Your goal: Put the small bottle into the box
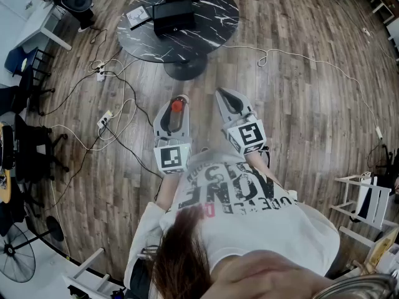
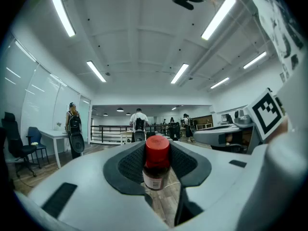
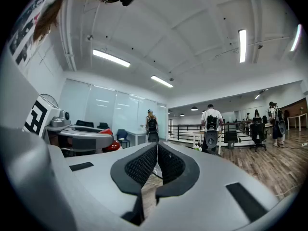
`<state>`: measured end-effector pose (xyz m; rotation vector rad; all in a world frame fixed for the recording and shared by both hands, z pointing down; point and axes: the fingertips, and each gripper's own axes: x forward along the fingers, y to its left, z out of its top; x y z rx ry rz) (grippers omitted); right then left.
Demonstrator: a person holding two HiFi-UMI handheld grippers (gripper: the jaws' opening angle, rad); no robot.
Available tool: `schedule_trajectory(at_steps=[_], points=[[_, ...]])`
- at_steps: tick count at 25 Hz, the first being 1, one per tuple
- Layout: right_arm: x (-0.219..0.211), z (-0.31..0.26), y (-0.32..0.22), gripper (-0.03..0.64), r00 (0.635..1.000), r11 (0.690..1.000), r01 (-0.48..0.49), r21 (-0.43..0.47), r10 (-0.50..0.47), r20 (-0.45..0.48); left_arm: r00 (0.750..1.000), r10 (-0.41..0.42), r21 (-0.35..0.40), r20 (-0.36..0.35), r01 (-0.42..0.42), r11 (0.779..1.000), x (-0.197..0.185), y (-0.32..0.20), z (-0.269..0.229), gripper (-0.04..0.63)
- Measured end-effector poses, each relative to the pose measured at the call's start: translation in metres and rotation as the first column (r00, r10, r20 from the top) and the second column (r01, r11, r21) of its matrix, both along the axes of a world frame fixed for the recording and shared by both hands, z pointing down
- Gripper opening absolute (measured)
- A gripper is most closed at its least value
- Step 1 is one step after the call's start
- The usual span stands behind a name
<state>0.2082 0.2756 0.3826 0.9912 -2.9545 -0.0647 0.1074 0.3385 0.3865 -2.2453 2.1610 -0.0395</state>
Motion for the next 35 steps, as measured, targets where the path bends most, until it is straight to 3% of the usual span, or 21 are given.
schedule_trajectory(at_steps=[17,35], points=[[-0.011,0.001,0.0,0.003,1.0,1.0,-0.014,0.004,0.014,-0.007,0.999,0.037,0.004,-0.009,-0.037,0.999,-0.005,-0.002,-0.003,0.14],[-0.017,-0.007,-0.011,0.003,1.0,1.0,0.023,0.011,-0.023,0.01,1.0,0.016,-0.03,-0.026,-0.017,0.999,-0.019,-0.017,-0.002,0.141]])
